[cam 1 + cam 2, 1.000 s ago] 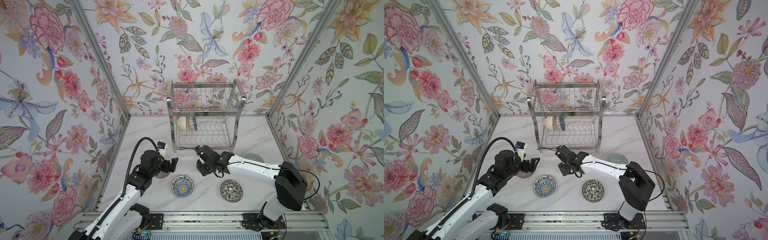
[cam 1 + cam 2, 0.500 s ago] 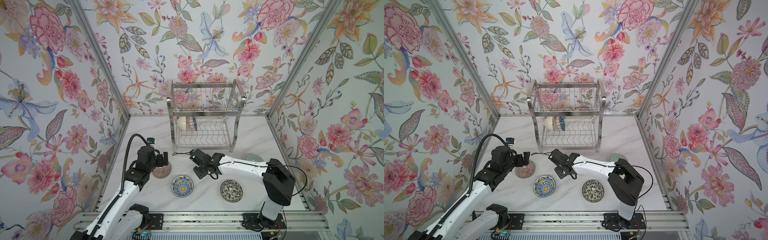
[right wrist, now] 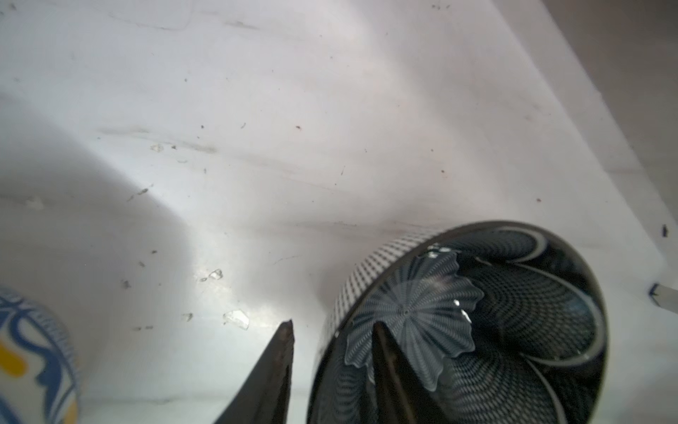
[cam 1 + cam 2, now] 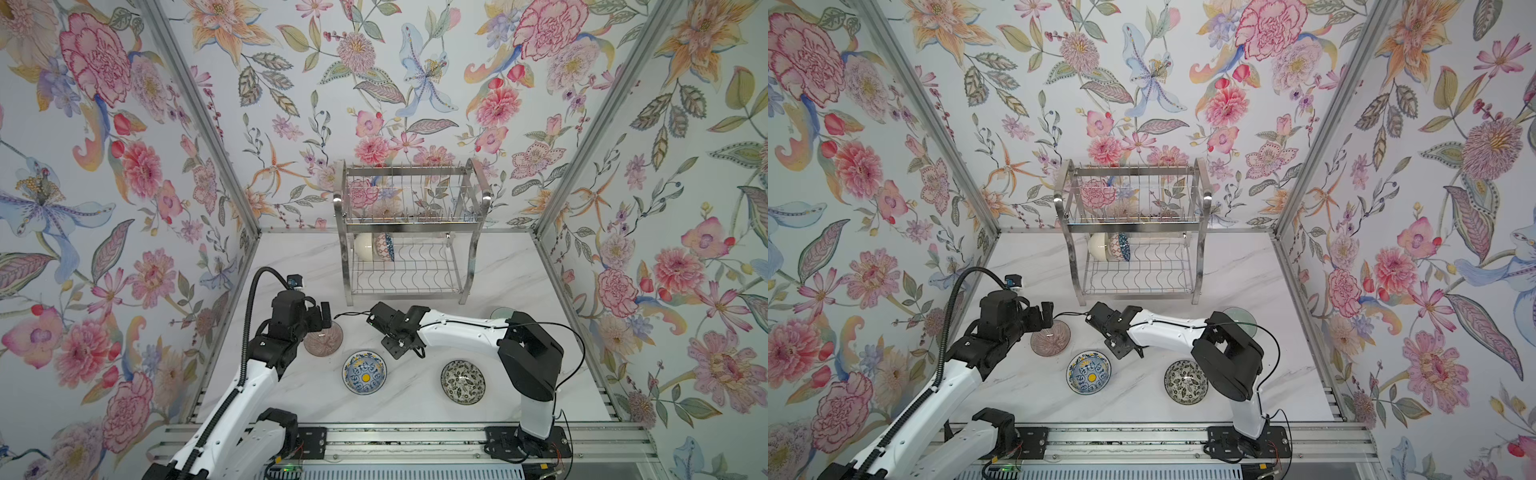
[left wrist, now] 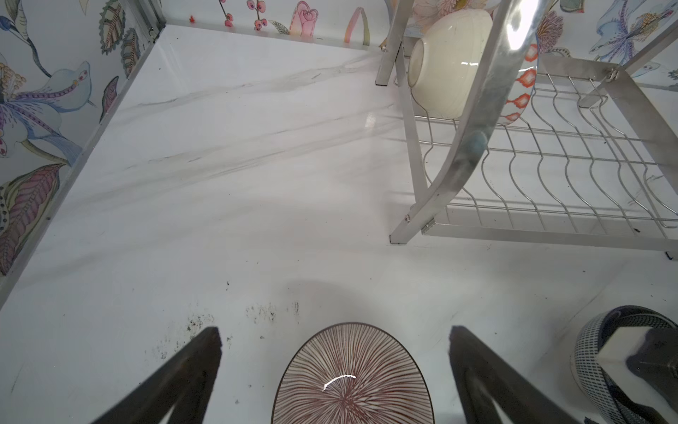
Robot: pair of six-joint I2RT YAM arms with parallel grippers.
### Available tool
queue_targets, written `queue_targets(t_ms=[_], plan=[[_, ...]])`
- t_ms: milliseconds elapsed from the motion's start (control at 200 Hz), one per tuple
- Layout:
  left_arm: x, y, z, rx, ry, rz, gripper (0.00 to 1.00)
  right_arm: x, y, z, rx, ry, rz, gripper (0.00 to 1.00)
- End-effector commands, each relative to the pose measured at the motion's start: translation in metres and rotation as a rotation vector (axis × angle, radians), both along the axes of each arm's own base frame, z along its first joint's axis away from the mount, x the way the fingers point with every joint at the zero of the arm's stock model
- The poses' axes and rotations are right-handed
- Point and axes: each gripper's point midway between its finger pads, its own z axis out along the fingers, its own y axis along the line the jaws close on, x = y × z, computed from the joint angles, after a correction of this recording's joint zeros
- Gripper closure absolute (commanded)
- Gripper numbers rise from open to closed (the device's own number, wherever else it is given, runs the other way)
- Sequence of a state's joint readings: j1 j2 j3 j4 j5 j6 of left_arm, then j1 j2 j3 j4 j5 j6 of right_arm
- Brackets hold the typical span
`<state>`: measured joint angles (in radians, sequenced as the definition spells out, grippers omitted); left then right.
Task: Load the bowls into the dish rack
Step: 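Lift the dark grey bowl with the right gripper, tilting it on edge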
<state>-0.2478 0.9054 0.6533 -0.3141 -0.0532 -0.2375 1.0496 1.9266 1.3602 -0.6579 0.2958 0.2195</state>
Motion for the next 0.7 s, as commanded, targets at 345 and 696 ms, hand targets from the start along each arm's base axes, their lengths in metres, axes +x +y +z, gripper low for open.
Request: queue_targets(t_ms=[345, 696], plan=[[0.003, -0.005, 0.007, -0.042, -0.009, -0.019, 0.01, 0.0, -0.008, -0.003, -0.065, -0.001, 0.004, 0.75], [0.001, -0.022, 0.014, -0.094, -0.041, -0.107, 0.01, 0.003, -0.01, 0.007, -0.046, -0.011, -0.008, 0.89]])
